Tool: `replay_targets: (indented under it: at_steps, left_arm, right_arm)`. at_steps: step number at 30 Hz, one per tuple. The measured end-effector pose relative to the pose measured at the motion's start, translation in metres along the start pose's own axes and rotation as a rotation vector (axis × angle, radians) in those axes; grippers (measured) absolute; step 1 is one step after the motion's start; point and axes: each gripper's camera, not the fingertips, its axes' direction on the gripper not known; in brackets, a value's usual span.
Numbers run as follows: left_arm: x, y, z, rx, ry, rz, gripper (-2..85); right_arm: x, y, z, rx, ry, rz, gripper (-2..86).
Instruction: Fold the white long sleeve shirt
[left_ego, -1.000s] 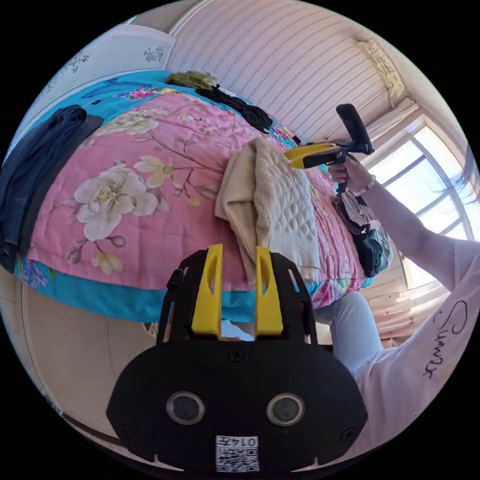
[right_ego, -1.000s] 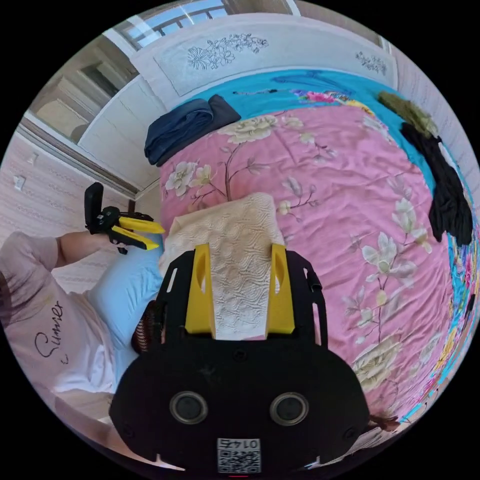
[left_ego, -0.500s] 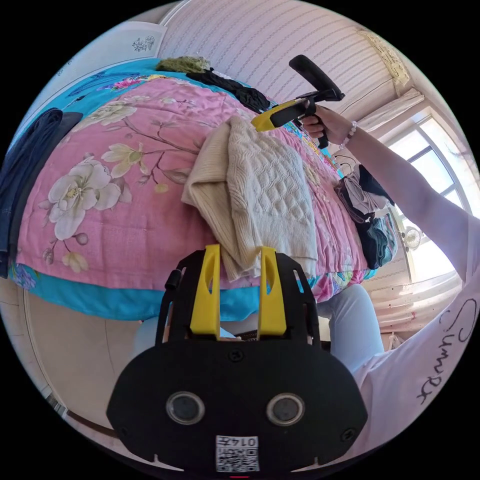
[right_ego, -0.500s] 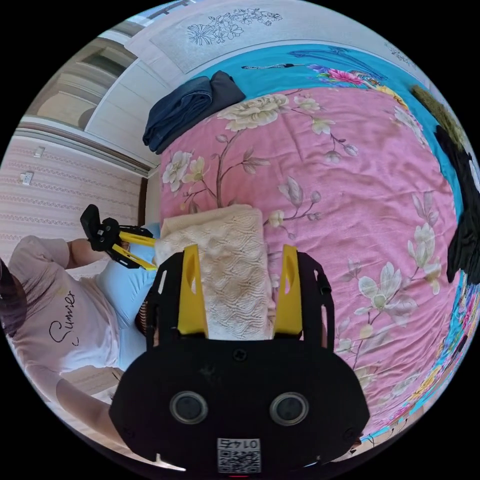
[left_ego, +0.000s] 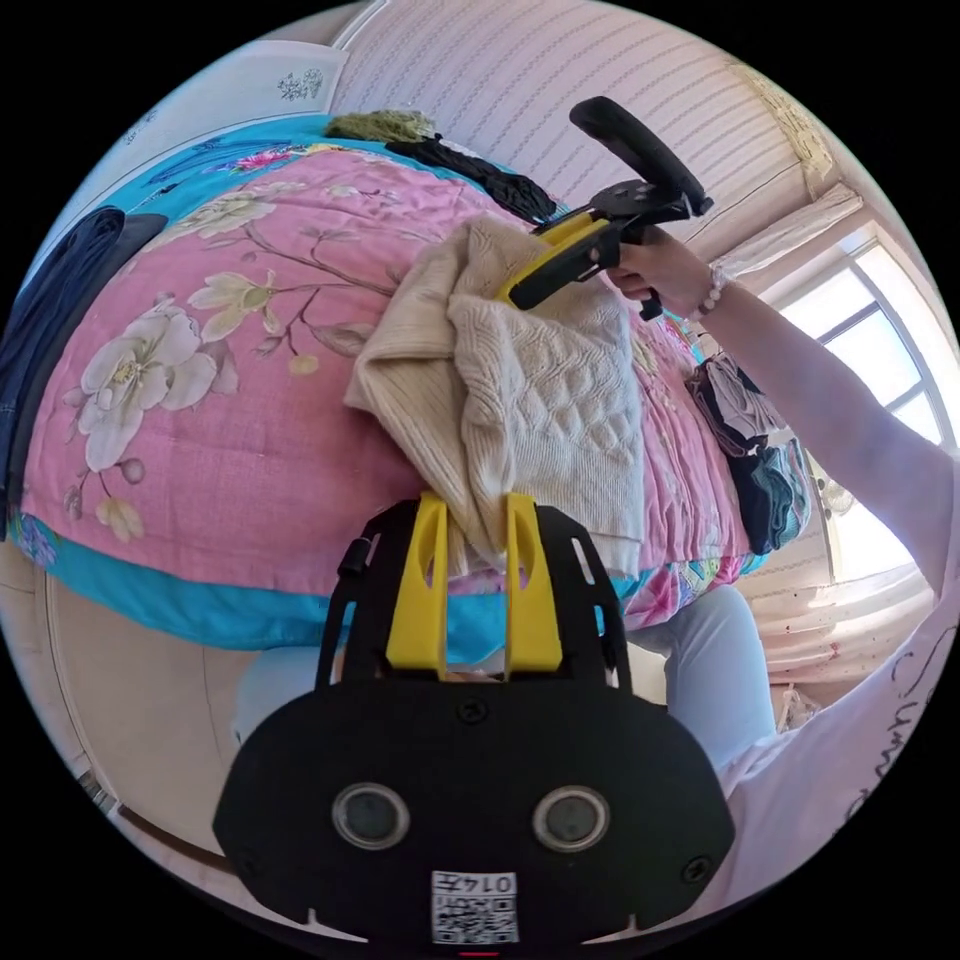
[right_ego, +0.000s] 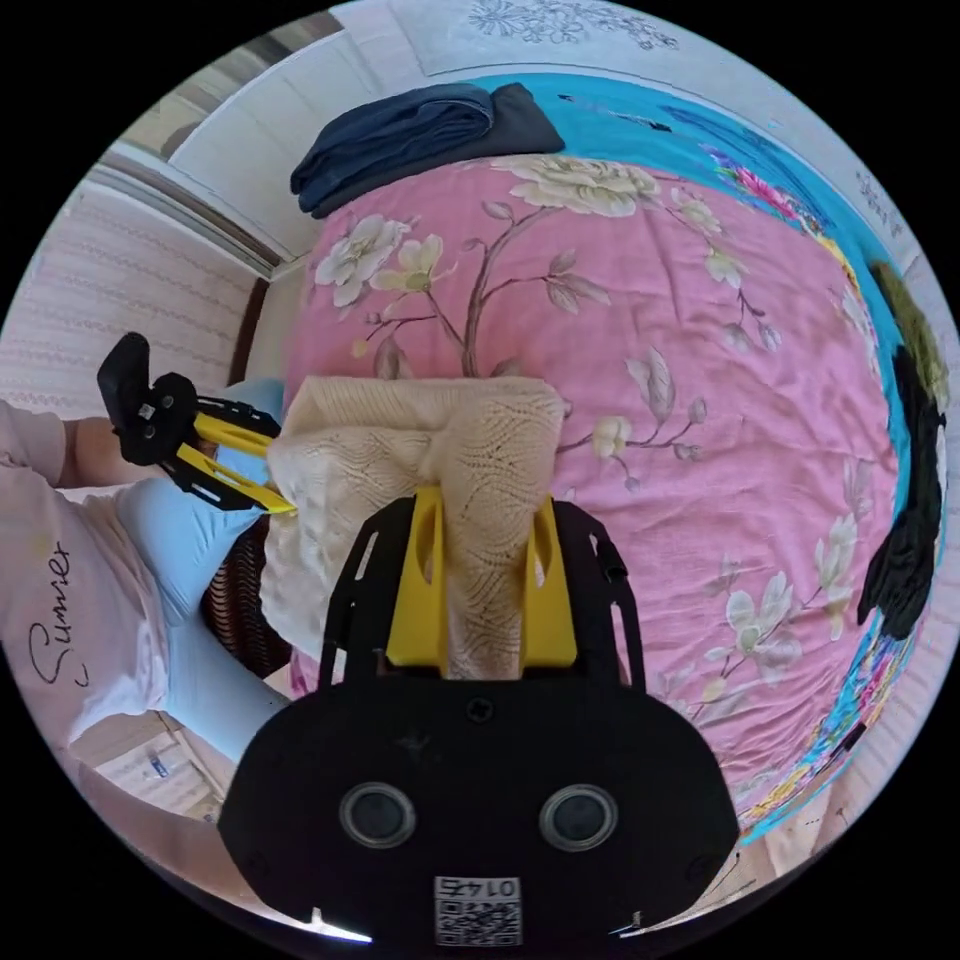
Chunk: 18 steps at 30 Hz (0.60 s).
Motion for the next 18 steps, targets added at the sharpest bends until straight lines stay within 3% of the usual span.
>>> replay_targets:
  at_steps: [8,18]
  left_arm:
    - [0.029,0.026,-0.029,0.043,-0.114,0.087,5.1]
    - [0.074,0.068,-0.106,0.146,-0.089,0.18,4.9]
  right_arm:
    - [-0.102,-0.003,-0.007,0.028,0.345,-0.106,9.1]
    - [-0.202,0.022,-0.072,0.173,0.474,-0.131,8.8]
